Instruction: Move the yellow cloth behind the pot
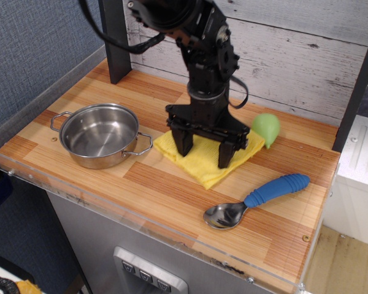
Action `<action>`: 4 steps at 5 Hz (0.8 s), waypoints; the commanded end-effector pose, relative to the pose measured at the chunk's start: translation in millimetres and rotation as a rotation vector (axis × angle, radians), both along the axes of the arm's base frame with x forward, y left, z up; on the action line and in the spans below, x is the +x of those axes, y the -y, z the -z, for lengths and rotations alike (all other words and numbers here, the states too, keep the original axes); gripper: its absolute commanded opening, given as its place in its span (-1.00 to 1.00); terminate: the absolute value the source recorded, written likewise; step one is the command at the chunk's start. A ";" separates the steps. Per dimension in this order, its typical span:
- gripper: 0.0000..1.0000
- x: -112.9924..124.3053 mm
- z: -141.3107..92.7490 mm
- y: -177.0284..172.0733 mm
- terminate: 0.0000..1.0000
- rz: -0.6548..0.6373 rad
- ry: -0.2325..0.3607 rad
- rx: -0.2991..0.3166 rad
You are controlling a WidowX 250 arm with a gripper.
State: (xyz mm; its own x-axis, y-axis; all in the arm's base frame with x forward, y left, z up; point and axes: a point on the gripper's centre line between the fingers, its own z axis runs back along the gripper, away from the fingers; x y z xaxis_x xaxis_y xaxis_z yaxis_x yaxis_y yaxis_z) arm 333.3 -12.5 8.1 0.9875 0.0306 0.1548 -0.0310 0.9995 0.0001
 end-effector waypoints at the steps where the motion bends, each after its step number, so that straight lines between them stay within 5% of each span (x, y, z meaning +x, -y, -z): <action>1: 1.00 22.9 -0.2 -24.6 -1.00 -0.030 0.011 -0.002; 4: 1.00 28.5 -1.6 -89.2 -1.00 -0.126 0.007 0.012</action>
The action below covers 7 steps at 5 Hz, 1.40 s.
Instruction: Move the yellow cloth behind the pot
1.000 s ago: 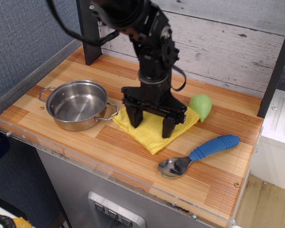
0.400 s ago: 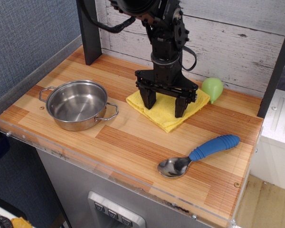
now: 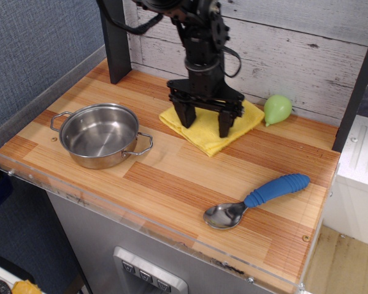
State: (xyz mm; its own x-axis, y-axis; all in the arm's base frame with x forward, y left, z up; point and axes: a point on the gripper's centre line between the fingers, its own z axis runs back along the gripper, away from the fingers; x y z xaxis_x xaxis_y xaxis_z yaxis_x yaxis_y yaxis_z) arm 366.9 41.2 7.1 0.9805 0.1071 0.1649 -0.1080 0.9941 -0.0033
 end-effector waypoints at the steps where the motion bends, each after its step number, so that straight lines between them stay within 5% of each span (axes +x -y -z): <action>1: 1.00 -4.6 -6.8 -48.2 -1.00 -0.065 -0.002 0.024; 7: 1.00 -17.7 -28.4 -77.1 -1.00 -0.118 0.017 0.059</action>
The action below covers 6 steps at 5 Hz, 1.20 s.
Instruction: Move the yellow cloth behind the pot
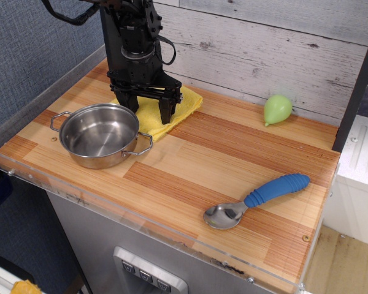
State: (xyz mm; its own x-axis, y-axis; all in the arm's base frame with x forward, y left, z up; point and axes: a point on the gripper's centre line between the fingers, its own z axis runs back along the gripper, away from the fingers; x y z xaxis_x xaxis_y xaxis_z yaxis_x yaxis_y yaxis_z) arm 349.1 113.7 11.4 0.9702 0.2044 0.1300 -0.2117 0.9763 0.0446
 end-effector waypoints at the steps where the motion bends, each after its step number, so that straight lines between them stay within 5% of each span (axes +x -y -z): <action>1: 1.00 3.5 -32.7 -1.6 -1.00 -0.002 0.086 0.013; 6: 1.00 1.3 -121.8 23.1 -1.00 0.028 0.240 -0.017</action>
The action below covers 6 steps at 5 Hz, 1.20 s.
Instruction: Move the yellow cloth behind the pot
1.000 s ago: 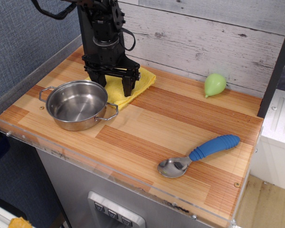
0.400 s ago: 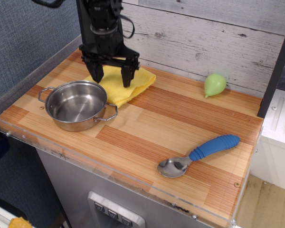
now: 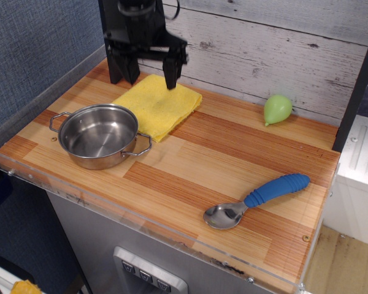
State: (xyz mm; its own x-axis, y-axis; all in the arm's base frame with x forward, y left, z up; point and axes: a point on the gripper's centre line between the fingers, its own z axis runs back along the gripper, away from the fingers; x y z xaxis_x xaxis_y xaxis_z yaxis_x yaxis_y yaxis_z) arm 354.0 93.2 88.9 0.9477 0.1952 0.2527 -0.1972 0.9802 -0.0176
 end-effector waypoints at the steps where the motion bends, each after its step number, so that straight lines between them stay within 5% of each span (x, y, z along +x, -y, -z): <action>1: 1.00 -11.4 -67.0 8.5 -1.00 0.014 0.148 0.020; 5: 1.00 -18.6 -77.9 15.8 -1.00 0.028 0.148 -0.001; 6: 1.00 -18.6 -77.9 15.8 1.00 0.028 0.148 -0.001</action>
